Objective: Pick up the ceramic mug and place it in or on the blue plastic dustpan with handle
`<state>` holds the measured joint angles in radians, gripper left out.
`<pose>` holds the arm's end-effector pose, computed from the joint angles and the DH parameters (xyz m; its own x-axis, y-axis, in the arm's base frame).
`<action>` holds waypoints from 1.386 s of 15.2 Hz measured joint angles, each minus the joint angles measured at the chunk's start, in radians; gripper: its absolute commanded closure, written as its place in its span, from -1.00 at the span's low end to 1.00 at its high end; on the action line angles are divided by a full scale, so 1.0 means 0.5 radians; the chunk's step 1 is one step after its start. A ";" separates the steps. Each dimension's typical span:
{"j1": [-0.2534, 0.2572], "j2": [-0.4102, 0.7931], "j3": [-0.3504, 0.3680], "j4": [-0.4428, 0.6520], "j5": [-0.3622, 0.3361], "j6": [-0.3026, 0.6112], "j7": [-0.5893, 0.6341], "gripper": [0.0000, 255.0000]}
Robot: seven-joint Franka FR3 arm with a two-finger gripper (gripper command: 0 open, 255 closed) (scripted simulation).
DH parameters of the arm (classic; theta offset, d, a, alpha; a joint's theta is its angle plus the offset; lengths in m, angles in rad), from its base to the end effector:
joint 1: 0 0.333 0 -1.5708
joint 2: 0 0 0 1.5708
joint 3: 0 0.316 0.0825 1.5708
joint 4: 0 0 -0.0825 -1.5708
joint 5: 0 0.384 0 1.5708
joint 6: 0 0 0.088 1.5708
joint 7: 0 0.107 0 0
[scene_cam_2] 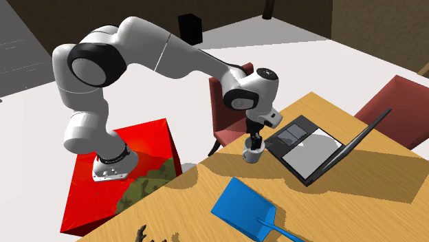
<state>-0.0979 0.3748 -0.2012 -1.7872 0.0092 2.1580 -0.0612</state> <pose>0.6191 -0.1801 0.3484 0.9738 -0.2273 -0.0008 -0.2267 -0.9717 0.0656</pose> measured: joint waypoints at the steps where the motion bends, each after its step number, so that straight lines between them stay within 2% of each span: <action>1: 0.000 0.000 0.000 0.000 0.000 0.000 0.000 -1.00; 2: 0.000 0.000 0.000 0.000 0.000 0.000 0.000 1.00; 12: 0.000 0.000 0.000 0.000 0.000 0.000 0.000 1.00; 21: 0.006 -0.084 -0.007 0.105 -0.016 -0.188 0.003 1.00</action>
<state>-0.0949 0.3326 -0.2049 -1.7347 0.0009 2.0641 -0.0599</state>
